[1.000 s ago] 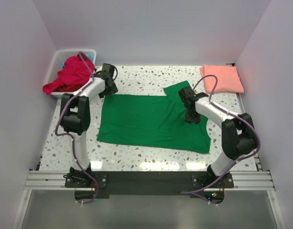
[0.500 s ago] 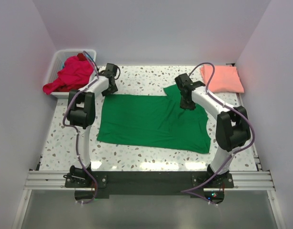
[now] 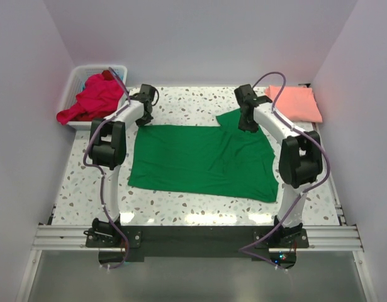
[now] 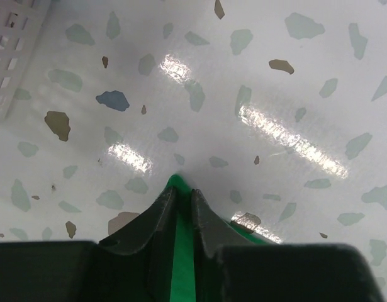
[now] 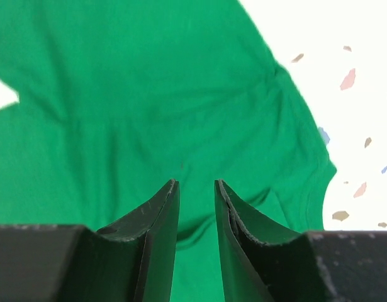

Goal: Fold and stack the t-shirts
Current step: Fold the tshirt

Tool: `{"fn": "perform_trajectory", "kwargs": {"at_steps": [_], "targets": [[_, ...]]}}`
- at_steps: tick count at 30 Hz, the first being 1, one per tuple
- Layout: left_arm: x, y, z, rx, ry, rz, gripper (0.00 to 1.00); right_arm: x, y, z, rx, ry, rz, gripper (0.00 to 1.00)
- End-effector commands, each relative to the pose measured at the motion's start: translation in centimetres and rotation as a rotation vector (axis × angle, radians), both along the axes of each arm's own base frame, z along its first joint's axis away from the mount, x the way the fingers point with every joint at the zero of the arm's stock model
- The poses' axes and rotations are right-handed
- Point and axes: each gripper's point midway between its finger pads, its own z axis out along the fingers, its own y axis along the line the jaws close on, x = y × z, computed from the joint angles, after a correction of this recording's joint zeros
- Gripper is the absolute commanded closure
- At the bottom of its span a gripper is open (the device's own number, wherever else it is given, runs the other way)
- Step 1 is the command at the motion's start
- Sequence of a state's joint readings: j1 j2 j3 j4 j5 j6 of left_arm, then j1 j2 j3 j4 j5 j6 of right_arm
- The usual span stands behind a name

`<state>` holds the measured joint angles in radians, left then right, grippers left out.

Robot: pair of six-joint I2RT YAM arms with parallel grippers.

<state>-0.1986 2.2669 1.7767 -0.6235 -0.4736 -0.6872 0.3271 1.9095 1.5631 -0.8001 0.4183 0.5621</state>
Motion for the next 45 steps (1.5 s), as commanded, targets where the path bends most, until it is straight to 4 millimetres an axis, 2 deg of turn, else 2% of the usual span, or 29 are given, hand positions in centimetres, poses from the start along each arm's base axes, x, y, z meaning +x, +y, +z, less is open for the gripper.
{"fn": "perform_trajectory", "kwargs": {"at_steps": [1, 2, 4, 5, 6, 9, 13, 17, 27, 28, 29, 36, 37, 39, 40, 42, 43, 44, 45], "targets": [[0.2, 1.0, -0.1, 0.036, 0.005, 0.023, 0.86, 5.1, -1.2, 1.1, 0.033, -0.086, -0.033, 0.66], [0.3, 1.1, 0.0, 0.039, 0.003, 0.024, 0.88, 6.0, -2.0, -0.1, 0.030, -0.069, -0.051, 0.65], [0.4, 1.0, 0.1, 0.041, 0.004, 0.010, 0.91, 8.3, -2.0, 0.0, 0.055, -0.094, -0.041, 0.64], [0.5, 1.0, 0.2, 0.039, 0.002, 0.006, 0.91, 9.0, -2.7, -2.0, 0.049, -0.058, -0.055, 0.64], [0.6, 1.0, 0.1, 0.038, 0.002, -0.001, 0.92, 10.6, -2.7, -1.2, 0.056, -0.095, -0.058, 0.63], [0.7, 0.7, 0.1, 0.033, 0.006, -0.026, 0.96, 13.3, -3.3, -1.7, 0.030, -0.120, -0.047, 0.62], [0.9, 0.4, 0.1, 0.022, 0.010, -0.049, 1.00, 15.9, -4.1, -2.6, 0.017, -0.146, -0.040, 0.61], [0.9, 0.3, 0.0, 0.019, 0.014, -0.062, 1.00, 18.1, -3.9, -2.1, 0.038, -0.234, -0.024, 0.62], [0.3, 0.3, 0.0, 0.015, 0.029, -0.075, 1.00, 19.8, -3.5, -3.6, 0.049, -0.267, 0.003, 0.61], [0.1, 0.3, -0.2, 0.016, 0.035, -0.076, 1.00, 19.8, -3.4, -4.4, 0.050, -0.250, 0.009, 0.61], [0.1, 0.3, -0.1, 0.016, 0.032, -0.076, 1.00, 20.1, -3.4, -4.2, 0.052, -0.260, 0.012, 0.61], [-0.4, 0.3, -0.1, 0.007, 0.035, -0.090, 1.00, 21.3, -3.9, -5.5, 0.072, -0.276, 0.016, 0.59], [-0.5, 0.3, -0.1, 0.008, 0.035, -0.091, 1.00, 21.7, -4.0, -5.1, 0.077, -0.285, 0.016, 0.59], [-0.5, 0.2, 0.0, 0.009, 0.035, -0.095, 1.00, 21.8, -4.3, -6.0, 0.078, -0.269, 0.012, 0.59], [-0.5, 0.4, 0.0, 0.008, 0.033, -0.091, 1.00, 21.9, -4.2, -5.9, 0.085, -0.266, 0.013, 0.60], [-0.4, 0.4, 0.1, 0.008, 0.031, -0.091, 1.00, 21.8, -4.1, -6.2, 0.091, -0.258, 0.019, 0.72], [-0.4, 0.5, 0.1, 0.008, 0.031, -0.090, 1.00, 21.7, -4.0, -6.2, 0.093, -0.253, 0.023, 0.80], [-0.4, 0.5, 0.2, 0.008, 0.028, -0.090, 1.00, 21.6, -4.1, -6.3, 0.093, -0.251, 0.024, 0.95], [-0.4, 0.5, 0.2, 0.006, 0.028, -0.089, 1.00, 21.5, -4.1, -5.8, 0.093, -0.255, 0.027, 0.99]]}}
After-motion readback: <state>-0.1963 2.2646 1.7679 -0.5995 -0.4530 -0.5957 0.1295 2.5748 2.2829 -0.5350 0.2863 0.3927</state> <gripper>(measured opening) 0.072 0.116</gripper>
